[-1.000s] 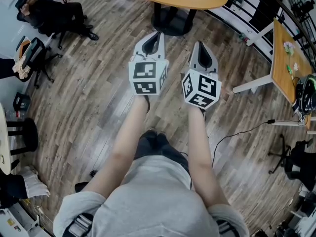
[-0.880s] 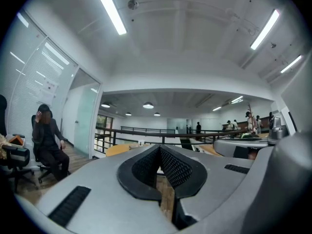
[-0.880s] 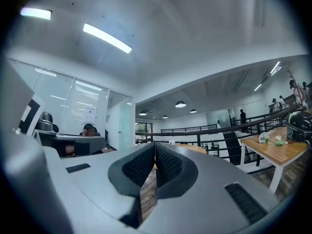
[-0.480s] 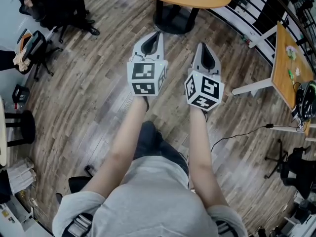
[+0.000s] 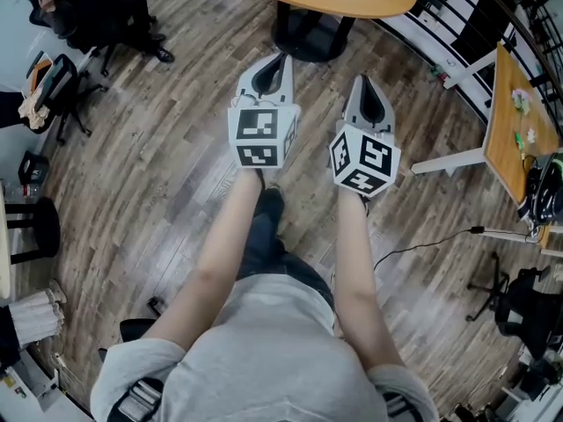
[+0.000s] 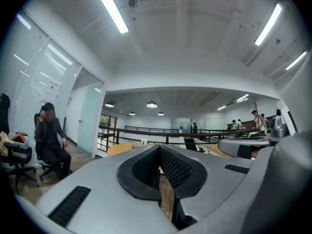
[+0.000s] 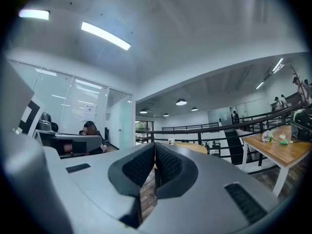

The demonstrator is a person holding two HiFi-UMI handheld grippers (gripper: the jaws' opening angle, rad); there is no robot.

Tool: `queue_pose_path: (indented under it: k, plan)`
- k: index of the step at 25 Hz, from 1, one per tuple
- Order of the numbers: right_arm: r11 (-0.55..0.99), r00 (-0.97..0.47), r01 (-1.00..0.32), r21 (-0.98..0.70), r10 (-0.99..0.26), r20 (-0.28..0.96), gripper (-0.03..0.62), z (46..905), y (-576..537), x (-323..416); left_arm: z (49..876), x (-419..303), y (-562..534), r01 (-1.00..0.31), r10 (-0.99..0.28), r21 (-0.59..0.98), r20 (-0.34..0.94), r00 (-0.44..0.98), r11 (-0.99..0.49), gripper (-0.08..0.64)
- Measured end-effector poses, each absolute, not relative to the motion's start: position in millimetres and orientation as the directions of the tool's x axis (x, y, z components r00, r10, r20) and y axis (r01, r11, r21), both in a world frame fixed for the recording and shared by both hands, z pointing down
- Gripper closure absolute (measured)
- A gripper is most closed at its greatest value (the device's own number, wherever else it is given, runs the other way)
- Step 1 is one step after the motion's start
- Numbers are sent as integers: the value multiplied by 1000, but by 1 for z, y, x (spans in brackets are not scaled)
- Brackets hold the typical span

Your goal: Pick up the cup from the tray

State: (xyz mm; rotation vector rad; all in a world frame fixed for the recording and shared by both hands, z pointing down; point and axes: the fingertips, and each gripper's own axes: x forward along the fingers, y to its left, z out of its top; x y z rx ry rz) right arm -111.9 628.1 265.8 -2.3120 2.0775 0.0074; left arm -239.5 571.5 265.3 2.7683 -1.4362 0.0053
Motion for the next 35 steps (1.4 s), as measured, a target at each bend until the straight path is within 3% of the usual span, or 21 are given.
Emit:
queue_pose_path:
  k: [18, 35]
  plan:
    - [-154, 154, -988, 2, -988, -30, 586, 257, 458, -91, 261, -216, 390, -792, -792, 34, 13, 610, -610, 554]
    - [-155, 155, -988, 10, -988, 0, 586, 271, 359, -40, 272, -165, 294, -788, -787, 51, 33, 616, -614, 554]
